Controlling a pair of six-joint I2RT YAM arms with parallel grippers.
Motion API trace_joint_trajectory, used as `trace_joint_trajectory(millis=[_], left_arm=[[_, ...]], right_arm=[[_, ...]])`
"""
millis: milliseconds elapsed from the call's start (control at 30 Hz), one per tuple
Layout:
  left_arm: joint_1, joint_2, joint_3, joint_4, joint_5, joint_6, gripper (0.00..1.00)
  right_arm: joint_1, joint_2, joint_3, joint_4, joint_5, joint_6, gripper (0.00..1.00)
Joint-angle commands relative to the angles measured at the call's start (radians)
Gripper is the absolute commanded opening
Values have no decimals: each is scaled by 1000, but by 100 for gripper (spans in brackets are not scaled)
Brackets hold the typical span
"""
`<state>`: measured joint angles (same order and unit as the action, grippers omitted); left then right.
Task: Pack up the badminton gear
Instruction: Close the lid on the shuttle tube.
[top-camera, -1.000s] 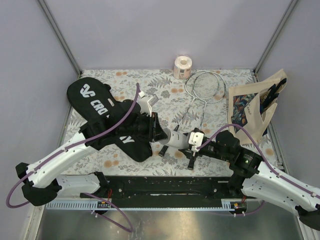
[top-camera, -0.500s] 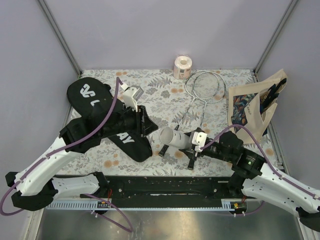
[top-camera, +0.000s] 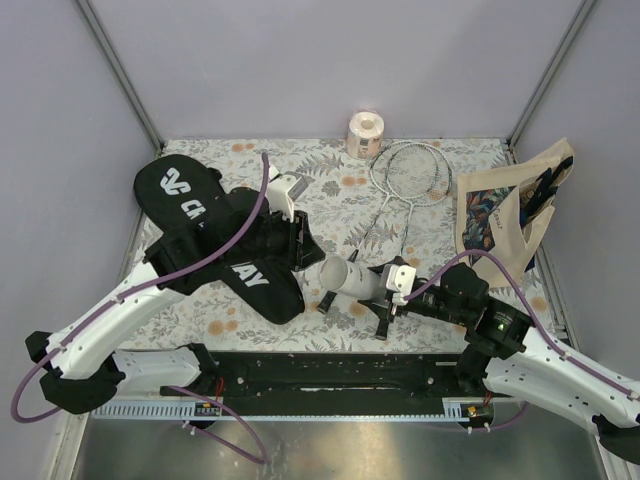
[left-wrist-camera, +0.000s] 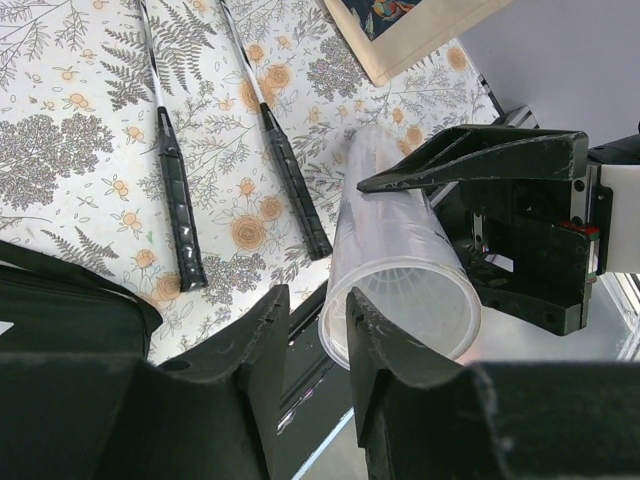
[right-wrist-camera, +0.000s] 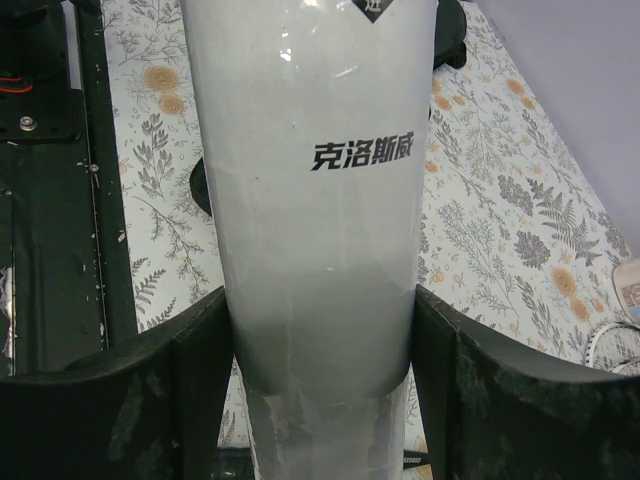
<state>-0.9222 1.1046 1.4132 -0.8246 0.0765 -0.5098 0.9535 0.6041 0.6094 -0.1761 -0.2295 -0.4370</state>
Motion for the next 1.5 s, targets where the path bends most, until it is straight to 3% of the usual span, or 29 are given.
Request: trace_joint_trajectory(millis=[0,267,667,933,1067,1133,1267,1467], left_arm=[[11,12,-5,67,46,28,32],[17,21,-26,84,74,34,26],[19,-11,-94,134,111,-12,25],[17,-18,-122,143,105,20,37],[19,-23,-118,142,106,31,38],[19,-25,-115,140,108,31,34],[17,-31,-122,148,124,14,16],[19,-38,-123,157,138,-24,3]], right_arm=[[4,-13,24,79,-19,9,38],[4,-13,18,86,-25,11,38],[4,-3,16,98,-18,12,38],[4,-13,10,101,-33,14,38],[2,-24,7,101,-33,12,38],[4,-24,7,102,-36,14,38],[4,-26,6,107,-39,17,38],[4,-29,4,112,-39,18,38]])
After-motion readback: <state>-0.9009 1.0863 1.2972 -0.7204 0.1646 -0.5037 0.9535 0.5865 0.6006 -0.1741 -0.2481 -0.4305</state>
